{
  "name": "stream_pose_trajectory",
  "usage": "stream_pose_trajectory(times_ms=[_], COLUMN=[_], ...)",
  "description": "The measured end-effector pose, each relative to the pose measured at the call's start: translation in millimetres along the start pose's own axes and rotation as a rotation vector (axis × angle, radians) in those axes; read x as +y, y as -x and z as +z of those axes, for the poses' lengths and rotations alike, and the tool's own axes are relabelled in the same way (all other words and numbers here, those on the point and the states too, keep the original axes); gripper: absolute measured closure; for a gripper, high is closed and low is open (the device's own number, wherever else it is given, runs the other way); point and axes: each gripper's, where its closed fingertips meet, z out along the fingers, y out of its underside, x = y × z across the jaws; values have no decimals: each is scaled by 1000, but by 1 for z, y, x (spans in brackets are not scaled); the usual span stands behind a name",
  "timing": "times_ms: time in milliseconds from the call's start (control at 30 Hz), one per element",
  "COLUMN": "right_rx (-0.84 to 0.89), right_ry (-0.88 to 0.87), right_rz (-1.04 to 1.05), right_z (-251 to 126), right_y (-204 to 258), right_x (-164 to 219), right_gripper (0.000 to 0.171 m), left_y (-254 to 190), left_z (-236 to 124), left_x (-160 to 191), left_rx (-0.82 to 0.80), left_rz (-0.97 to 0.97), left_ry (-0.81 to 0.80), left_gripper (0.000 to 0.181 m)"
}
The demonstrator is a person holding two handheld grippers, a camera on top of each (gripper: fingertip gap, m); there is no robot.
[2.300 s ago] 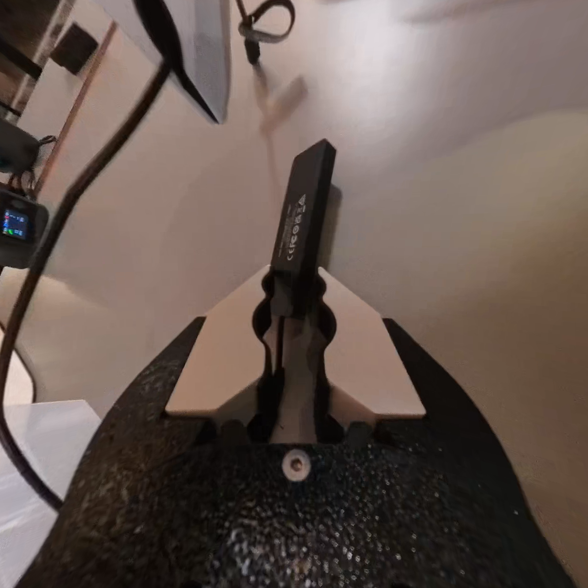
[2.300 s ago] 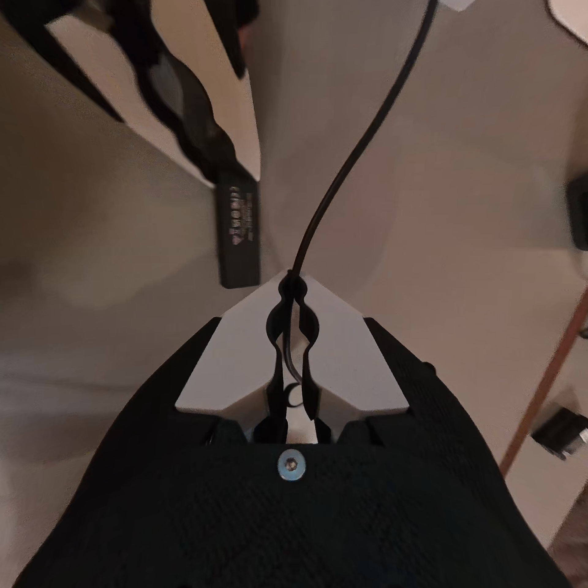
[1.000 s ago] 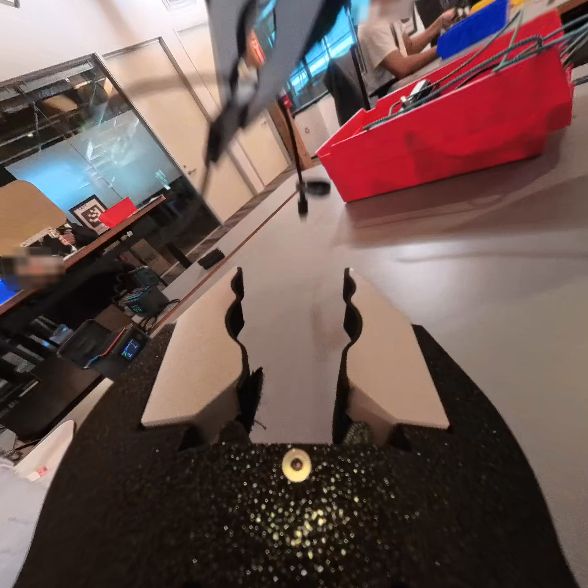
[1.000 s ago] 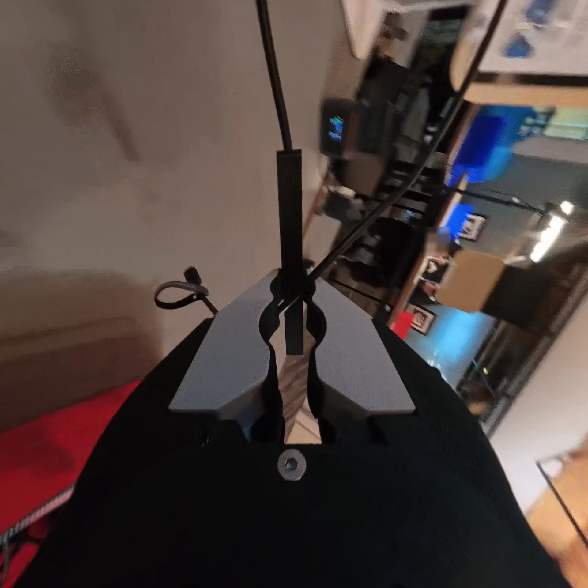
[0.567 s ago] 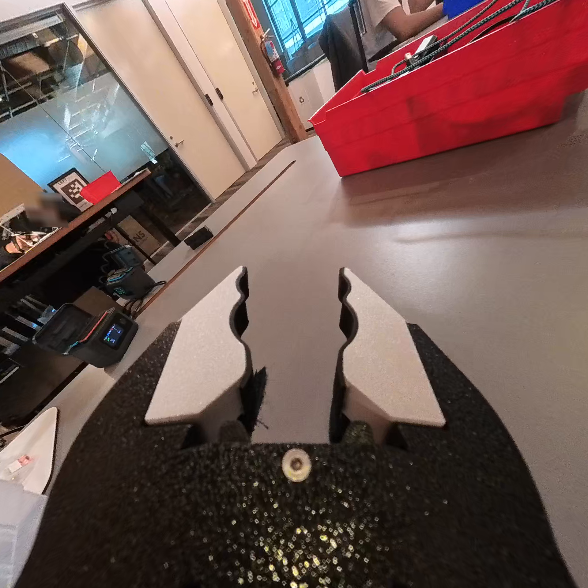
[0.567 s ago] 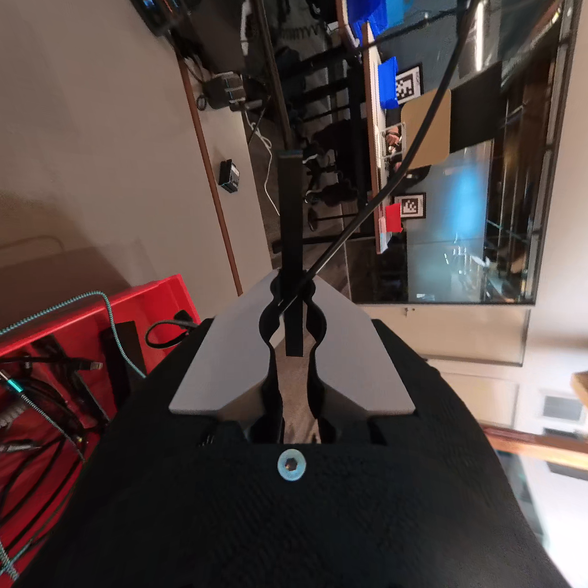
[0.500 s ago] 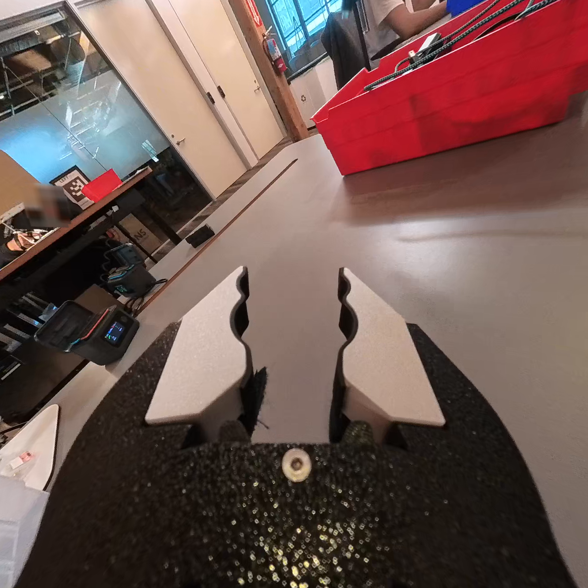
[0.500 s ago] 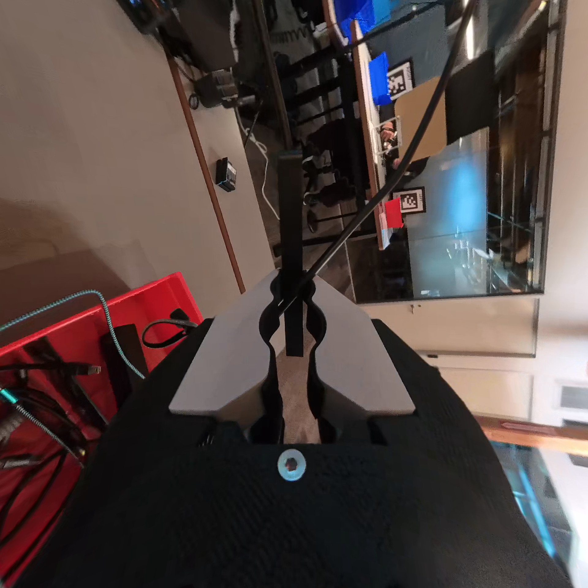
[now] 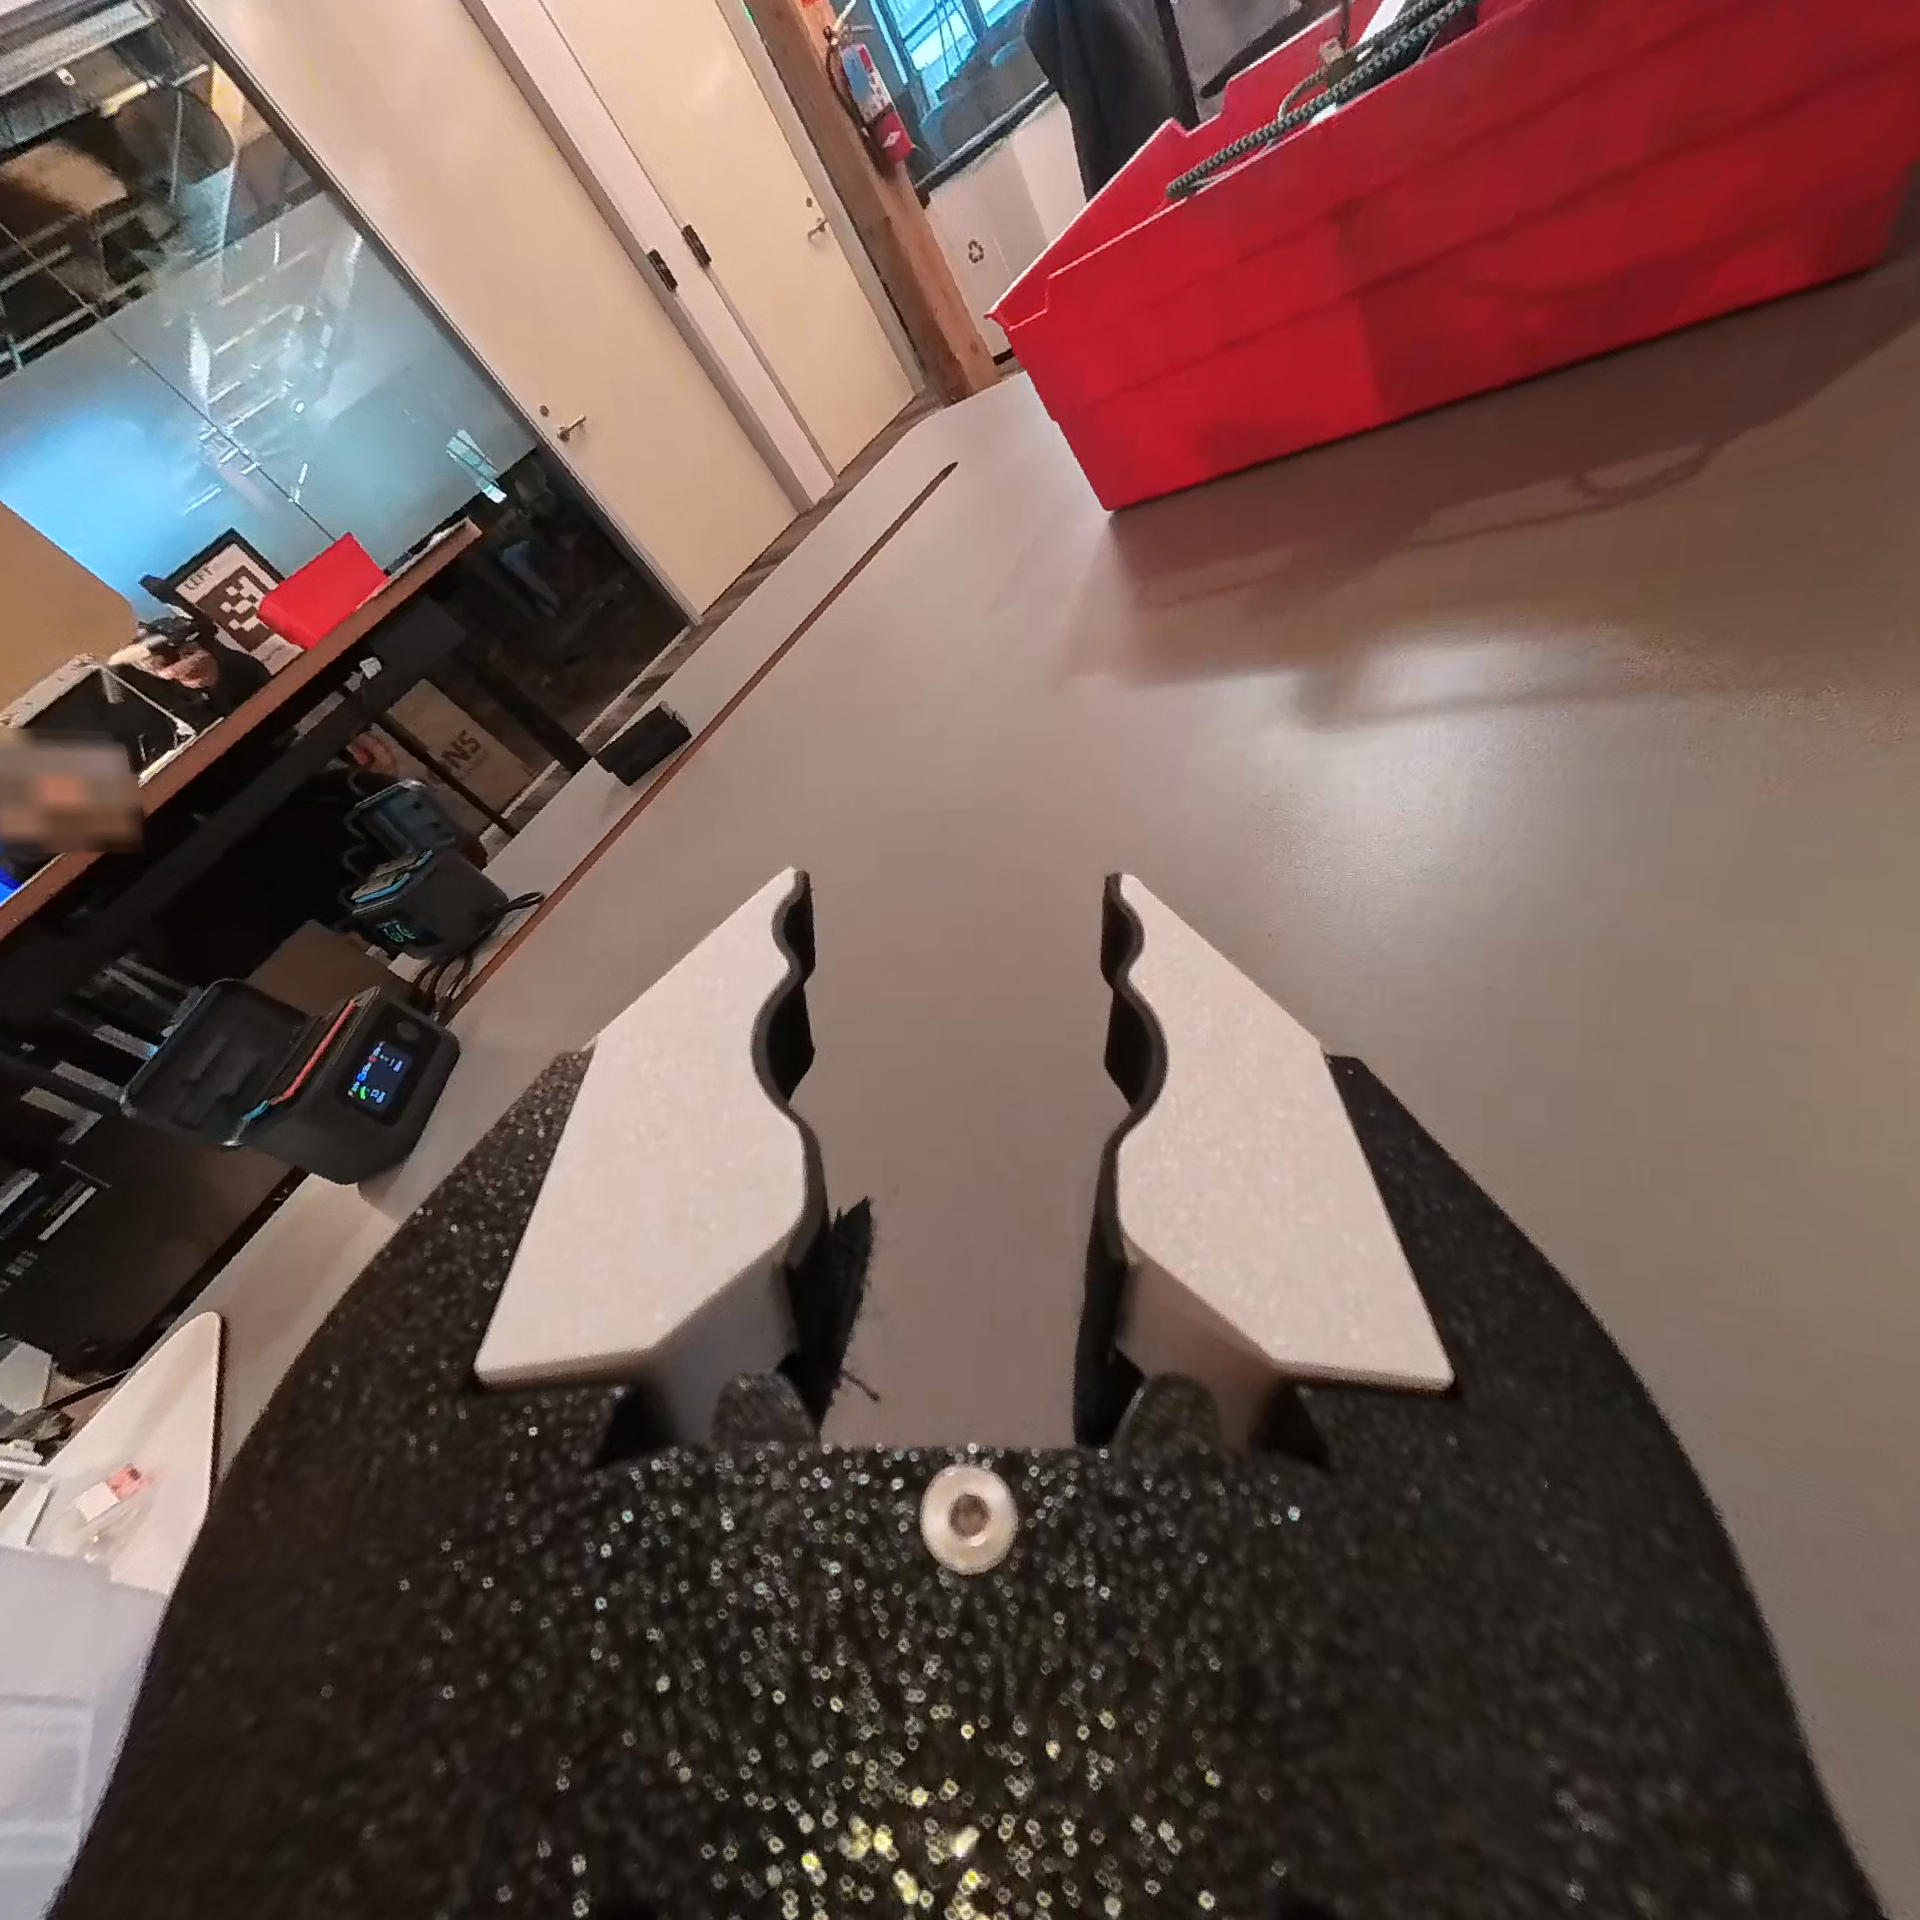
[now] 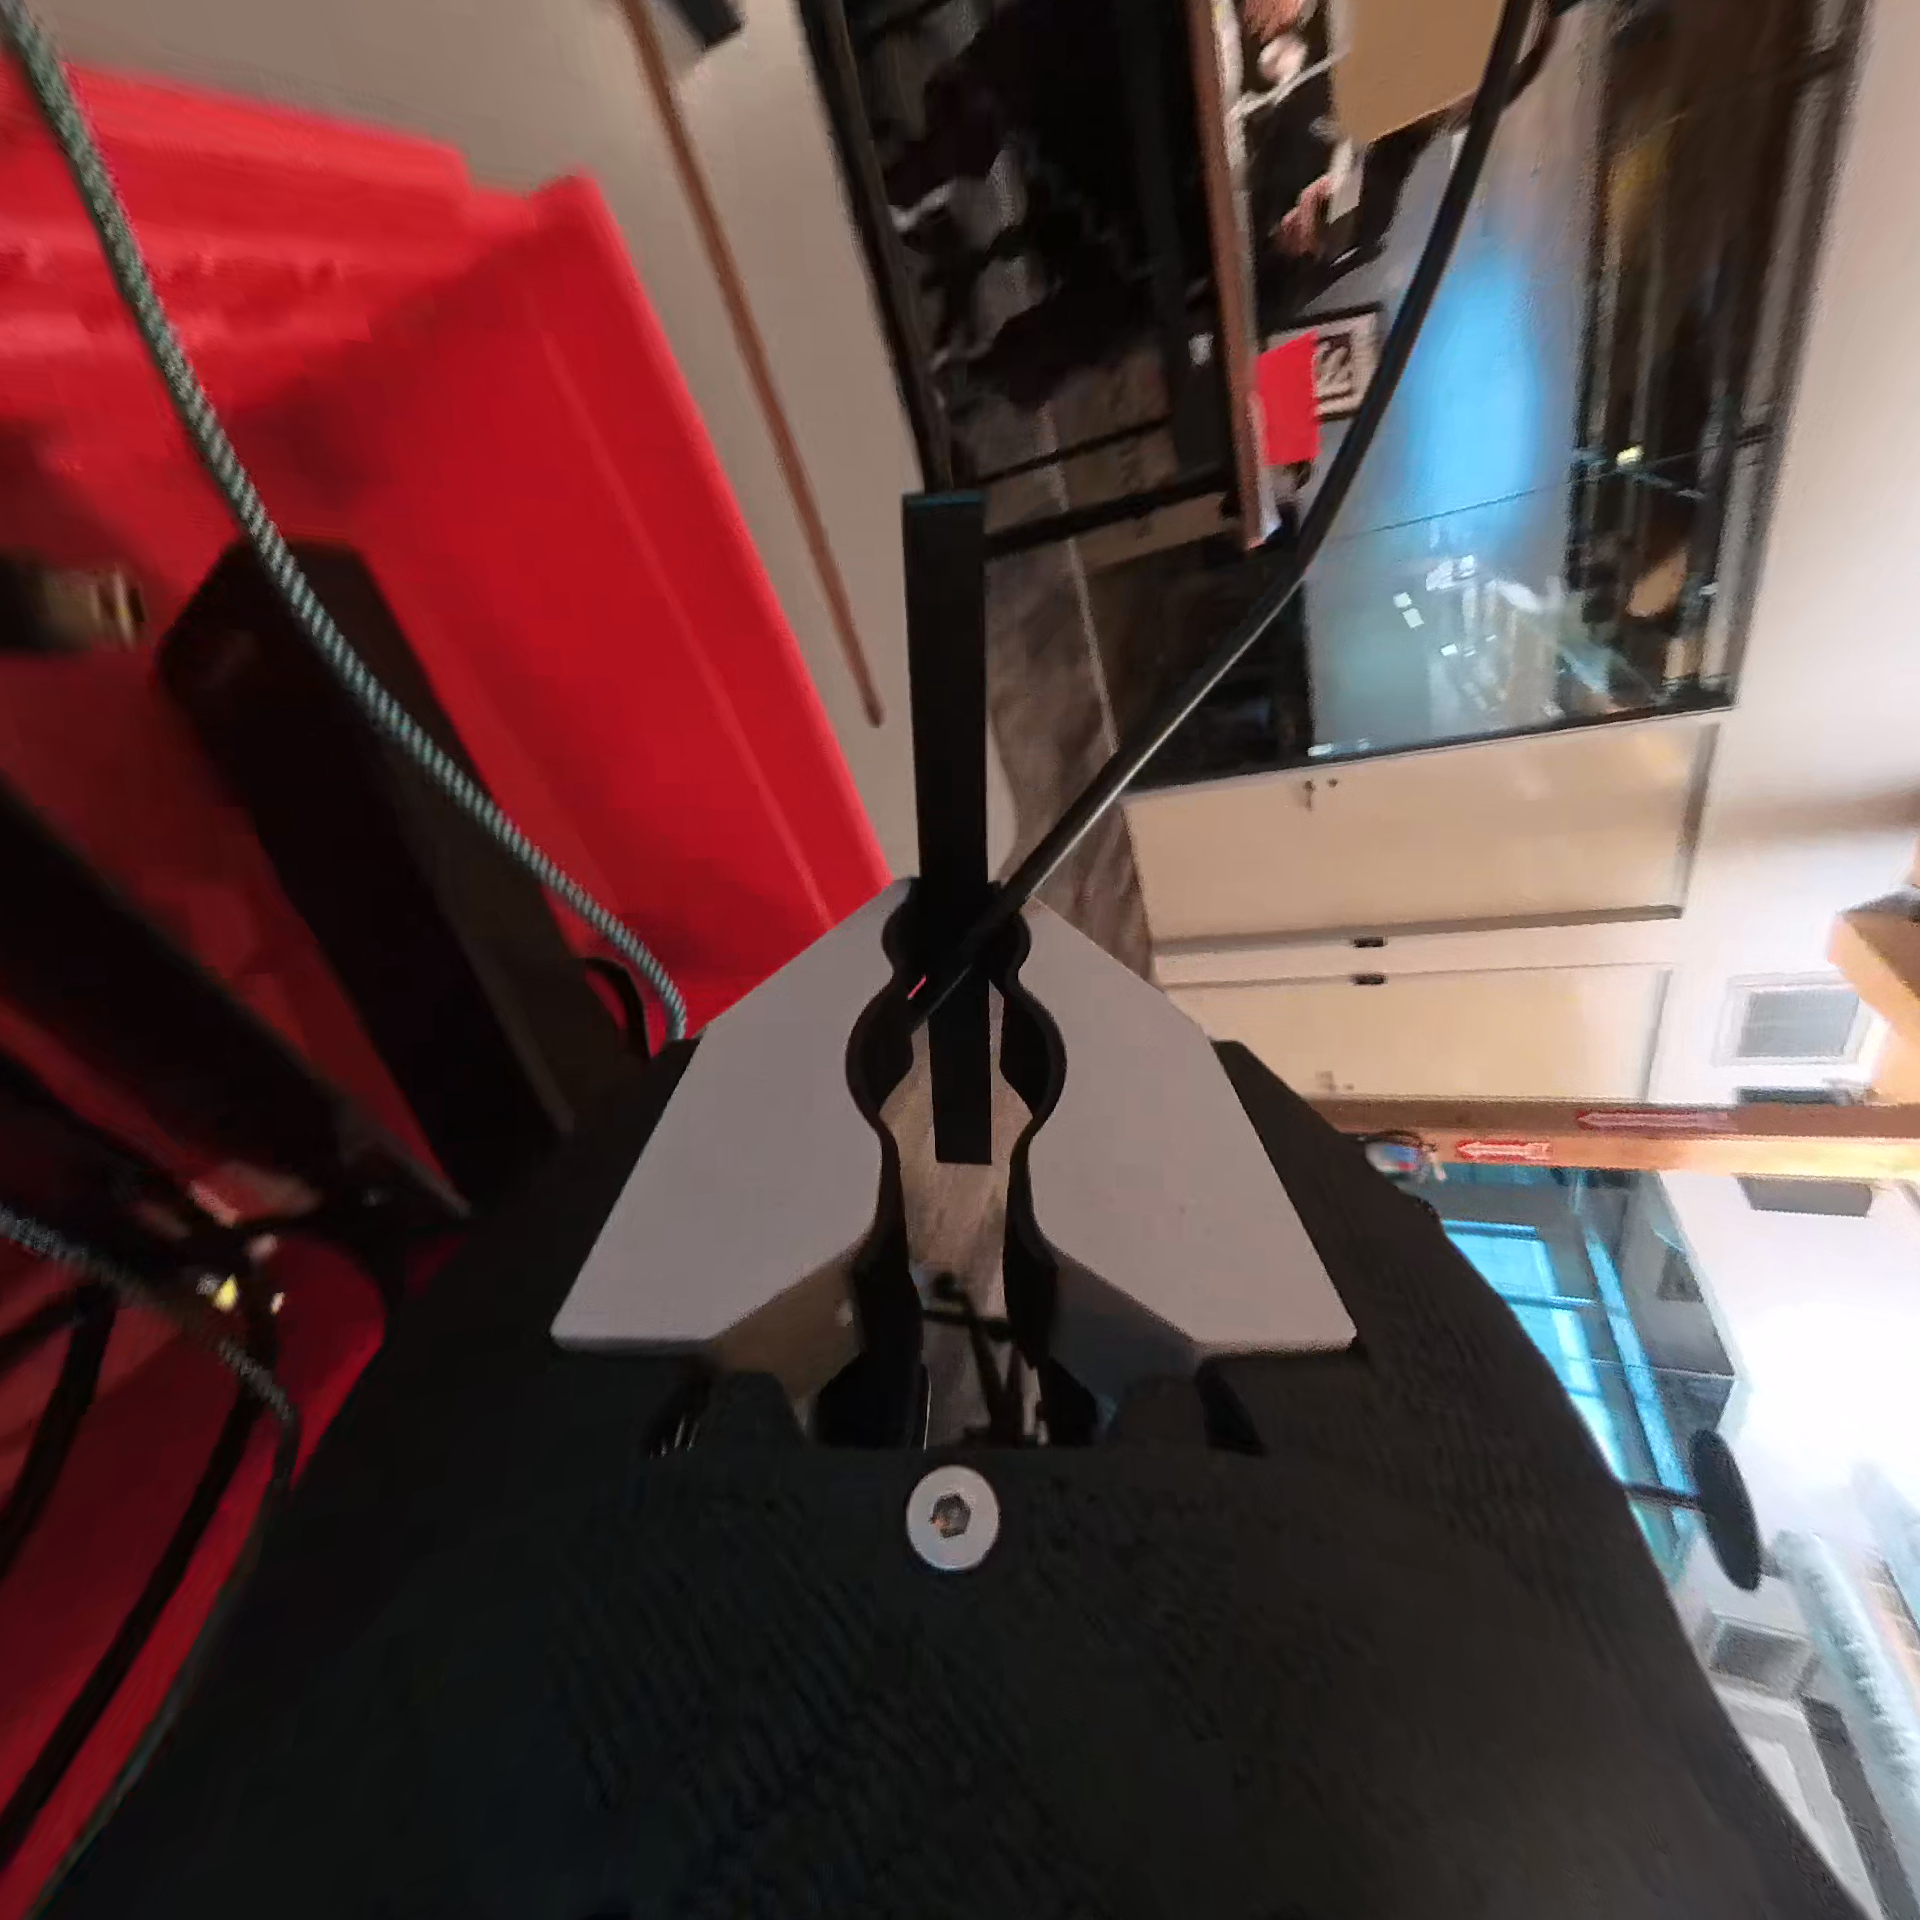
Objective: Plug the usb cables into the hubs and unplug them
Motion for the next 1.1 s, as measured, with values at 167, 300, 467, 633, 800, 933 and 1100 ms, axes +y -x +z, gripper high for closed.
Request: stream_pose_trajectory(times_ms=[167,300,467,633,800,933,1100], right_rx=[-275,-535,-744,-957,-1042,-1018,-788], right_ry=[160,283,431,537,718,819,665], right_rz=[1,-49,-131,-92,-84,-11,182], right_z=[2,8,26,39,42,27,11], right_y=[29,60,82,115,134,110,30], right_x=[39,44,42,32,36,35,10], right_gripper=[162,162,162,162,162,131,101], left_y=[-2,-5,-8,-8,-6,-6,-7], left_z=[1,3,4,5,5,5,4], left_x=[1,3,6,9,11,10,9], left_rx=[7,17,21,23,24,28,22], left_rz=[8,18,52,63,56,43,44], left_ry=[8,21,43,54,58,52,47], left_gripper=[129,129,129,129,129,127,126])
